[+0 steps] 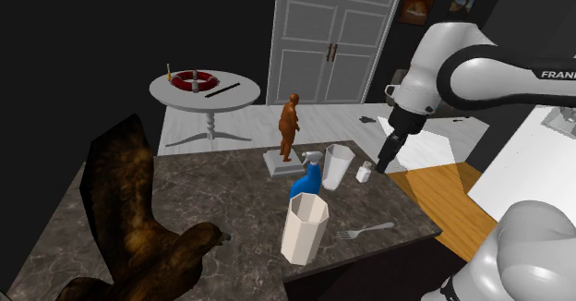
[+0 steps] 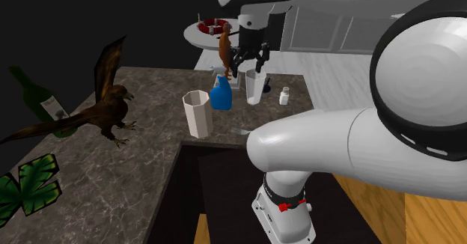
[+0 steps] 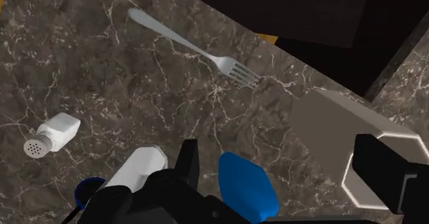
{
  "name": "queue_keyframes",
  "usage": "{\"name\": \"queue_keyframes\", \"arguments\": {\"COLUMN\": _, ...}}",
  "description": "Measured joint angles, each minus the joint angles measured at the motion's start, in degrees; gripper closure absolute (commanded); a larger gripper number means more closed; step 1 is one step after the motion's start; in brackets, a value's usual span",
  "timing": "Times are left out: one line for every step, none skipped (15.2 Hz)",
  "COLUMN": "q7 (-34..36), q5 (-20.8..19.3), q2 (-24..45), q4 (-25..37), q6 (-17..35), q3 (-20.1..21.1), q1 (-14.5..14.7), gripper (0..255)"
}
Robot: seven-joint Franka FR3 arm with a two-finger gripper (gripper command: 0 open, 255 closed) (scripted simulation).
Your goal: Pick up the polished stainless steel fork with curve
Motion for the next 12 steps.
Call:
{"name": "queue_keyframes", "arguments": {"q7": -2.25, "q5": -0.60, "q2": -0.34, "q4": -2.26, "q6": 1.95, "q3": -0.69, "q1": 0.40, "gripper": 0}}
{"name": "queue_keyframes", "arguments": {"q7": -4.44, "q5": -1.16, "q2": -0.26, "q4": -4.23, "q6": 4.03, "q3": -1.34, "q1": 0.85, "gripper": 0}}
{"name": "queue_keyframes", "arguments": {"q7": -6.18, "q5": -1.42, "q2": 0.05, "q4": -6.12, "q6": 6.27, "q3": -1.59, "q1": 1.56, "gripper": 0}}
{"name": "queue_keyframes", "arguments": {"q7": -8.24, "q5": -1.99, "q2": -0.24, "q4": -7.69, "q6": 7.63, "q3": -2.21, "q1": 1.94, "gripper": 0}}
{"name": "queue_keyframes", "arguments": {"q7": -10.20, "q5": -2.41, "q2": 0.65, "q4": -9.32, "q6": 10.06, "q3": -2.73, "q1": 2.54, "gripper": 0}}
{"name": "queue_keyframes", "arguments": {"q7": -12.23, "q5": -2.93, "q2": 1.32, "q4": -10.95, "q6": 12.45, "q3": -3.33, "q1": 3.02, "gripper": 0}}
{"name": "queue_keyframes", "arguments": {"q7": -14.50, "q5": -3.64, "q2": 2.28, "q4": -12.33, "q6": 14.83, "q3": -4.17, "q1": 3.32, "gripper": 0}}
{"name": "queue_keyframes", "arguments": {"q7": -16.50, "q5": -4.17, "q2": 2.87, "q4": -13.92, "q6": 17.09, "q3": -4.75, "q1": 3.80, "gripper": 0}}
{"name": "queue_keyframes", "arguments": {"q7": -18.37, "q5": -4.61, "q2": 4.03, "q4": -15.55, "q6": 19.87, "q3": -5.27, "q1": 4.39, "gripper": 0}}
{"name": "queue_keyframes", "arguments": {"q7": -20.40, "q5": -5.17, "q2": 5.44, "q4": -16.76, "q6": 22.56, "q3": -5.96, "q1": 4.85, "gripper": 0}}
{"name": "queue_keyframes", "arguments": {"q7": -22.78, "q5": -5.91, "q2": 7.31, "q4": -17.68, "q6": 25.39, "q3": -6.99, "q1": 5.09, "gripper": 0}}
{"name": "queue_keyframes", "arguments": {"q7": -24.90, "q5": -6.57, "q2": 8.33, "q4": -19.23, "q6": 28.03, "q3": -7.72, "q1": 5.43, "gripper": 0}}
